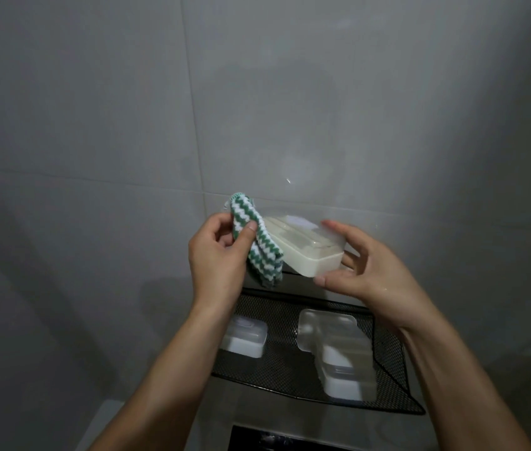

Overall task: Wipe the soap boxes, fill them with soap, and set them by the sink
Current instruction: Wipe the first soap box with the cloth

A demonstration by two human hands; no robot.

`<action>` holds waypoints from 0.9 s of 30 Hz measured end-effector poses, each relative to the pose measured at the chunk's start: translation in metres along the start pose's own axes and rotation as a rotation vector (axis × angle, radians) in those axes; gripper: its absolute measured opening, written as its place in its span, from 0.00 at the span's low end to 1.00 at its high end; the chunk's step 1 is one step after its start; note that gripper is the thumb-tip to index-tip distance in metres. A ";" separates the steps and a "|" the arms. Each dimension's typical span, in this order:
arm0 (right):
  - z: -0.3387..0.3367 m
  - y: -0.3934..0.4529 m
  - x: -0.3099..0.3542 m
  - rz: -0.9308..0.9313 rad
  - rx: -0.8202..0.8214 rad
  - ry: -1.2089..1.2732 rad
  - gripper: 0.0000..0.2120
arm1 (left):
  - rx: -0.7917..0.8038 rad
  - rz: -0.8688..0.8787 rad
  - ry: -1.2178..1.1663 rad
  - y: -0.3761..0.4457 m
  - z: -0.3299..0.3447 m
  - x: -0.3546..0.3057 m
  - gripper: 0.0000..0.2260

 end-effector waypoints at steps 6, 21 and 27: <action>0.000 0.005 0.024 -0.149 -0.026 -0.220 0.34 | -0.006 -0.021 0.068 -0.003 -0.002 0.007 0.04; 0.001 0.027 0.018 -0.090 -0.026 -0.302 0.16 | 0.052 -0.098 0.071 -0.008 0.000 0.026 0.02; -0.003 0.021 0.004 0.055 -0.121 -0.072 0.08 | 0.069 -0.048 0.123 -0.010 0.002 0.017 0.05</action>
Point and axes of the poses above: each hand's wrist, its own y-axis towards the middle knuckle, its own z-axis out of the palm, x = y × z, the point moved 9 cm from there along y, towards the middle knuckle, and after that the axes turned 6 degrees about -z, right-handed, at the moved point
